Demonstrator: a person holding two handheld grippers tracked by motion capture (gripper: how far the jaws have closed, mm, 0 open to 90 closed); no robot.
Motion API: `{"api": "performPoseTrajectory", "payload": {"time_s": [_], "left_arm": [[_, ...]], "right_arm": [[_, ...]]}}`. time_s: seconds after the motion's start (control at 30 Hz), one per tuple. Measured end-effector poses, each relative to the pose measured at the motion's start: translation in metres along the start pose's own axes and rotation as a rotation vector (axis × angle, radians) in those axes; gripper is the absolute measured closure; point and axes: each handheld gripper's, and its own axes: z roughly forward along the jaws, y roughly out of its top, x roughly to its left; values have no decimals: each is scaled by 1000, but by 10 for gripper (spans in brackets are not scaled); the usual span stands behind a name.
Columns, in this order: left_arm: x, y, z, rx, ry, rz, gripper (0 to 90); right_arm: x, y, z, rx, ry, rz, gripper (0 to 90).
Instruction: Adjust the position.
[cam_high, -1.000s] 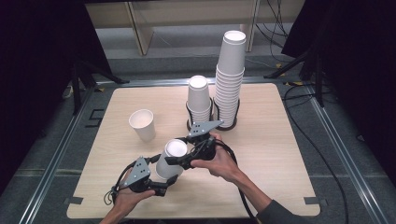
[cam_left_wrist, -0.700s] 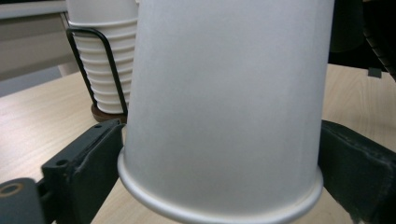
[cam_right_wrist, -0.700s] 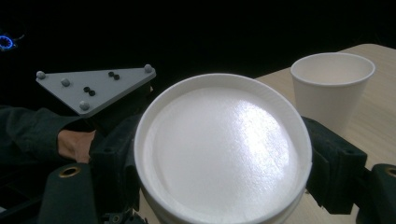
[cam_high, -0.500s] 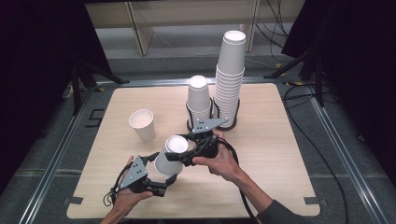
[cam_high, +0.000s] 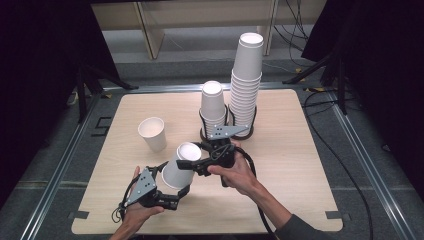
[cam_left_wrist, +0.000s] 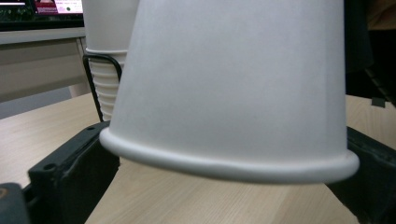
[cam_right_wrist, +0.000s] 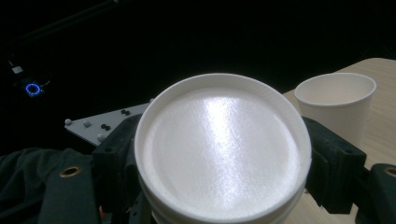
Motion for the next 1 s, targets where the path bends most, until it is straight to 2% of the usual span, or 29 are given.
{"api": "performPoseTrajectory", "payload": {"time_s": [0.03,0.07,0.1,0.13,0.17,0.2,0.27,0.37,0.4,0.43,0.53,0.57,0.6,0.67,0.7,0.73,0.77,0.8,0.83,0.93,1.0], "left_arm": [[-1,1,-2,14,6,-1,16],[-1,1,-2,10,7,6,16],[-1,1,-2,5,7,9,16],[-1,1,0,-27,-1,4,14],[-1,1,-2,-14,9,7,18],[-2,2,-3,-4,14,17,22],[-2,2,-3,-8,15,23,28],[-2,3,-4,-12,22,28,35],[-2,2,-2,-35,11,26,39],[-1,3,-2,-28,8,30,45],[0,5,-5,14,7,46,61],[0,4,-3,3,-3,46,66],[1,4,-4,30,-4,50,72],[2,5,-5,63,-8,61,80],[3,5,-4,71,-12,62,84],[3,4,-3,67,-16,56,86],[3,3,-2,69,-19,53,88],[3,3,-3,91,-15,55,91],[3,2,-1,75,-24,47,94],[4,3,-2,97,-32,50,100],[5,4,-3,112,-45,46,105]], "right_arm": [[0,-1,1,1,17,22,248],[1,-2,0,-2,13,37,248],[0,-2,1,-10,15,32,248],[0,-2,1,-10,26,52,248],[-2,-3,2,-21,27,35,248],[-1,-3,1,-9,31,61,248],[-3,-3,1,-21,37,54,248],[-4,-4,1,-26,43,70,248],[-7,-5,1,-37,36,47,247],[-6,-4,0,-27,39,63,247],[-8,-5,-1,-23,42,68,244],[-8,-5,-1,-16,44,67,242],[-9,-5,-2,-8,42,66,240],[-11,-7,-3,13,44,81,238],[-11,-8,-3,21,54,113,238],[-14,-9,-3,14,50,95,236],[-15,-10,-3,25,59,115,235],[-16,-11,-3,29,50,108,233],[-18,-11,-3,33,49,109,231],[-19,-12,-4,49,45,118,226],[-21,-12,-5,54,31,105,210]]}}
